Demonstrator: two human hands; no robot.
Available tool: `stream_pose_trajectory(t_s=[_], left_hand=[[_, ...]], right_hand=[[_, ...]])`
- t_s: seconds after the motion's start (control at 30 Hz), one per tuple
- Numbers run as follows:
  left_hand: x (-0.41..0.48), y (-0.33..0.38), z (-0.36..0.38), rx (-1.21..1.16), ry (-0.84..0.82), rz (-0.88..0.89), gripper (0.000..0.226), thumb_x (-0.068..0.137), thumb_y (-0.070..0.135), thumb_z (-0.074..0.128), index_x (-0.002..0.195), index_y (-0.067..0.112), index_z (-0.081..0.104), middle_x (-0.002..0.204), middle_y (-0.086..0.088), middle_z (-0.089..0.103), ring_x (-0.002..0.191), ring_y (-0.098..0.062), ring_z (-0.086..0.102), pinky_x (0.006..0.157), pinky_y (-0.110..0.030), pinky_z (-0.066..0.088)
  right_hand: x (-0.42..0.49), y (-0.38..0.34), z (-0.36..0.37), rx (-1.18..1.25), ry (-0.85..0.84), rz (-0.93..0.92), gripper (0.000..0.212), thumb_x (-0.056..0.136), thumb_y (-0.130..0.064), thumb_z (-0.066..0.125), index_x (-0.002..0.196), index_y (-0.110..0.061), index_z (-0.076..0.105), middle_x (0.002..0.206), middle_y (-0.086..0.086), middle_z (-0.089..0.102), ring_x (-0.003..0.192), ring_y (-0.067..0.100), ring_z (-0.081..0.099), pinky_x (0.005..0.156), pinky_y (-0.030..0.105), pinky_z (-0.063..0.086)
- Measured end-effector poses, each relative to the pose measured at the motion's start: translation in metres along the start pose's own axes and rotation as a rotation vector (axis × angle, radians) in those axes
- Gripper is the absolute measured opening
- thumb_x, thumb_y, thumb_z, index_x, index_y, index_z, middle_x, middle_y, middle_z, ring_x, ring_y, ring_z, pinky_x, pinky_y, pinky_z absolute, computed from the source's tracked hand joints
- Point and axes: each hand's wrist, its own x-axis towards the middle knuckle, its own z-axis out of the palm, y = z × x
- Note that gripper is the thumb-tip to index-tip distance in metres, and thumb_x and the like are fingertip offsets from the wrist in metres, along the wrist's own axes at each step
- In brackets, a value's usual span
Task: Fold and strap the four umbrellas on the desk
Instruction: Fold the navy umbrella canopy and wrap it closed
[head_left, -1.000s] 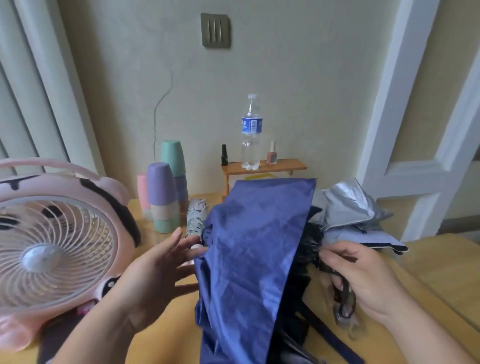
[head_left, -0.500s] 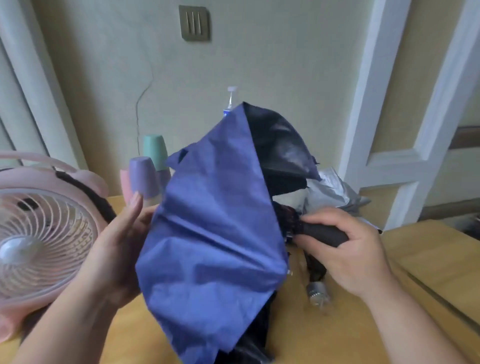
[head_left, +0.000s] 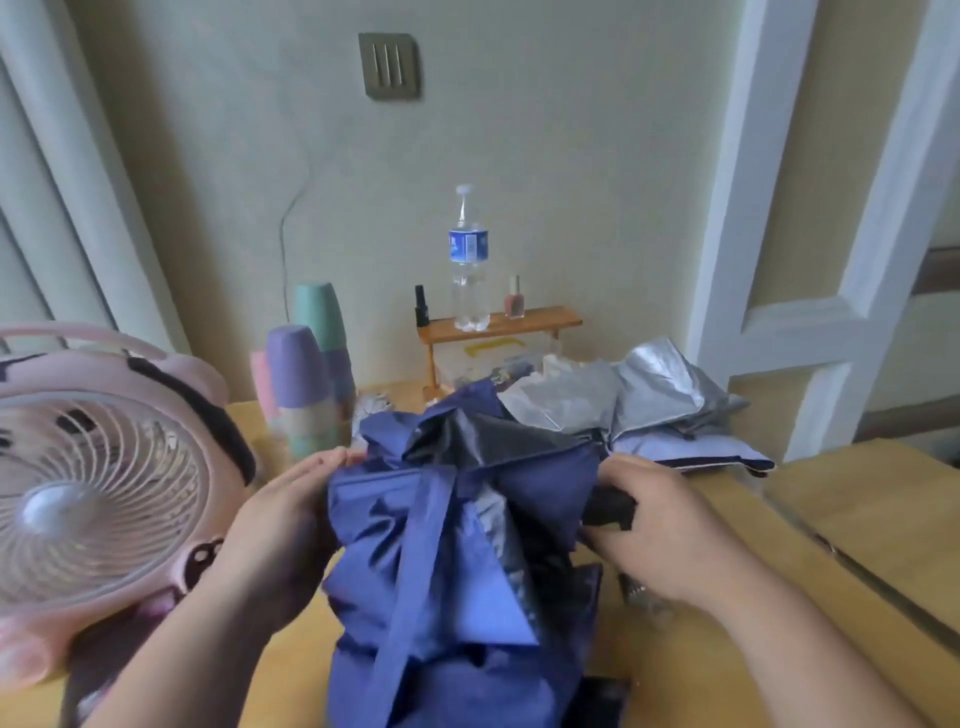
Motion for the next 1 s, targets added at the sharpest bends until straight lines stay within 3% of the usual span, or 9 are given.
stream_pose_trajectory(t_s=[0.13, 0.27, 0.37, 0.47, 0.6, 0.67, 0.8, 0.9, 1.0], left_hand=[[-0.001, 0.011, -0.005, 0.093, 0.039, 0.058, 0.036, 0.091, 0.044, 0.063, 0.104, 0.011, 0.068, 0.101, -0.012, 0.069, 0.087, -0.024, 0.065, 0.082, -0.040, 0.045], [-0.023, 0.028, -0.004, 0.572, -0.193, 0.311, 0.043, 0.074, 0.045, 0.078, 0.114, 0.032, 0.070, 0.119, 0.008, 0.071, 0.108, -0.008, 0.067, 0.089, -0.025, 0.052], [-0.035, 0.037, 0.000, 1.013, -0.356, 0.523, 0.046, 0.079, 0.039, 0.081, 0.121, 0.037, 0.065, 0.126, 0.014, 0.063, 0.124, -0.008, 0.057, 0.103, -0.015, 0.039], [-0.040, 0.032, 0.009, 1.228, -0.346, 0.646, 0.044, 0.080, 0.036, 0.084, 0.118, 0.038, 0.062, 0.119, 0.019, 0.053, 0.117, -0.008, 0.052, 0.098, -0.013, 0.036], [-0.037, 0.024, 0.012, 1.180, -0.261, 0.616, 0.041, 0.074, 0.068, 0.068, 0.105, 0.042, 0.067, 0.106, 0.016, 0.053, 0.102, -0.007, 0.057, 0.088, -0.009, 0.040], [-0.034, 0.022, 0.010, 1.186, -0.193, 0.660, 0.046, 0.078, 0.071, 0.058, 0.112, 0.042, 0.069, 0.119, 0.012, 0.053, 0.113, -0.006, 0.055, 0.098, -0.010, 0.037], [-0.028, 0.030, 0.025, 1.320, -0.150, 0.836, 0.052, 0.081, 0.052, 0.060, 0.132, 0.049, 0.050, 0.157, 0.004, 0.031, 0.145, -0.024, 0.032, 0.114, -0.052, 0.033], [-0.020, 0.059, 0.049, 1.328, -0.023, 0.965, 0.067, 0.074, 0.047, 0.073, 0.135, 0.048, 0.047, 0.159, 0.002, 0.027, 0.143, -0.026, 0.031, 0.113, -0.056, 0.026], [-0.018, 0.093, 0.070, 1.195, 0.001, 0.992, 0.072, 0.069, 0.073, 0.071, 0.130, 0.041, 0.051, 0.150, 0.012, 0.035, 0.142, -0.014, 0.037, 0.117, -0.054, 0.029]], right_hand=[[-0.001, 0.002, -0.001, -0.152, -0.213, 0.169, 0.022, 0.070, -0.046, 0.081, 0.086, -0.052, 0.067, 0.079, -0.024, 0.069, 0.075, 0.004, 0.066, 0.071, 0.039, 0.059], [0.001, -0.001, 0.002, -0.216, -0.262, 0.215, 0.023, 0.071, -0.052, 0.074, 0.089, -0.038, 0.071, 0.072, -0.010, 0.070, 0.070, 0.015, 0.067, 0.069, 0.041, 0.058], [0.001, -0.001, 0.003, -0.239, -0.280, 0.221, 0.027, 0.071, -0.052, 0.072, 0.091, -0.033, 0.070, 0.070, -0.007, 0.069, 0.068, 0.018, 0.066, 0.066, 0.041, 0.058], [-0.001, 0.001, 0.003, -0.238, -0.285, 0.227, 0.023, 0.075, -0.047, 0.073, 0.089, -0.030, 0.067, 0.071, -0.007, 0.068, 0.063, 0.016, 0.066, 0.063, 0.043, 0.060], [-0.001, -0.001, 0.010, -0.304, -0.040, -0.040, 0.021, 0.075, -0.028, 0.078, 0.092, -0.036, 0.071, 0.081, -0.018, 0.059, 0.083, 0.011, 0.056, 0.071, 0.037, 0.052], [0.001, -0.006, 0.010, -0.311, 0.114, -0.137, 0.025, 0.074, -0.025, 0.075, 0.099, -0.030, 0.073, 0.084, -0.016, 0.058, 0.085, 0.016, 0.056, 0.070, 0.034, 0.049], [0.020, -0.016, -0.001, -0.281, 0.394, -0.286, 0.030, 0.072, -0.013, 0.071, 0.102, -0.014, 0.075, 0.092, -0.001, 0.067, 0.086, 0.029, 0.061, 0.070, 0.041, 0.053], [0.052, -0.026, -0.024, -0.370, 0.578, -0.447, 0.030, 0.078, -0.009, 0.062, 0.103, -0.004, 0.076, 0.095, 0.011, 0.068, 0.085, 0.037, 0.057, 0.072, 0.042, 0.050], [0.081, -0.044, -0.051, -0.468, 0.765, -0.524, 0.024, 0.084, -0.009, 0.068, 0.106, -0.004, 0.076, 0.098, 0.015, 0.068, 0.084, 0.039, 0.056, 0.075, 0.042, 0.044]])
